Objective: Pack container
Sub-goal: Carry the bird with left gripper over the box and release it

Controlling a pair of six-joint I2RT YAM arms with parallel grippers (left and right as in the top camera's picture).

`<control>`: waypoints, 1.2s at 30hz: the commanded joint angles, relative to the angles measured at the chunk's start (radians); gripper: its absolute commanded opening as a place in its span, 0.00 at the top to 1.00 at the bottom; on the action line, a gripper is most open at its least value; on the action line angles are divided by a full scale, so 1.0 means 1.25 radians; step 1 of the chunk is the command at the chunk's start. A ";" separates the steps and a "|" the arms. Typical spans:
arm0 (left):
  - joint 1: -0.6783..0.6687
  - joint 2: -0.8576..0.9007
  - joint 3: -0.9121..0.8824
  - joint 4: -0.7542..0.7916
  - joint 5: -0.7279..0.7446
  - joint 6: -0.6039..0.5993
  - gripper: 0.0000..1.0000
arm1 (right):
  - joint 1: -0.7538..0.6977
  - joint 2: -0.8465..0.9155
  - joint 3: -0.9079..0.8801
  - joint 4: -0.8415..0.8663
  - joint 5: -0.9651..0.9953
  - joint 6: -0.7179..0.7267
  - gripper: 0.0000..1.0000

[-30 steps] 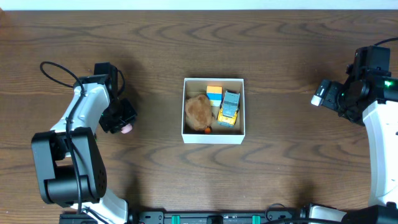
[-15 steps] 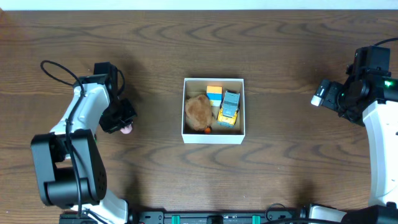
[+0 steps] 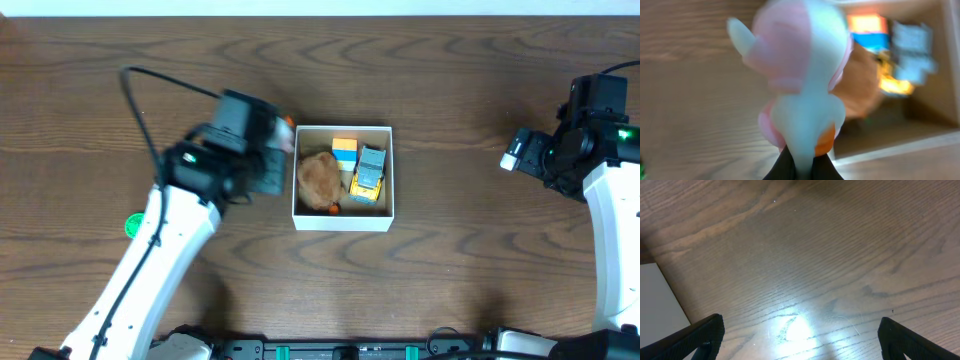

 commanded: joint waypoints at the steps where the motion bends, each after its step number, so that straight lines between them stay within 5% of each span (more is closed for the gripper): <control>1: -0.078 0.010 0.007 -0.002 -0.004 0.056 0.94 | -0.003 0.002 0.000 -0.002 -0.003 -0.015 0.01; 17: -0.270 0.150 0.007 0.004 0.002 0.076 0.94 | -0.003 0.002 0.000 -0.002 -0.003 -0.015 0.01; 20: -0.270 0.158 0.007 0.005 0.001 0.076 0.76 | -0.003 0.002 0.000 -0.002 -0.003 -0.015 0.01; 27: -0.270 0.159 0.007 0.032 -0.042 0.077 0.74 | -0.003 0.002 0.000 -0.002 -0.003 -0.015 0.01; 30: -0.270 0.159 0.007 0.034 -0.046 0.078 0.48 | -0.003 0.002 0.000 -0.002 -0.003 -0.015 0.01; 33: -0.270 0.157 0.007 0.034 -0.083 0.079 0.45 | -0.003 0.002 0.000 -0.002 -0.003 -0.015 0.01; 36: -0.269 0.151 0.008 0.034 -0.092 0.078 0.30 | -0.003 0.002 0.000 -0.002 -0.003 -0.015 0.01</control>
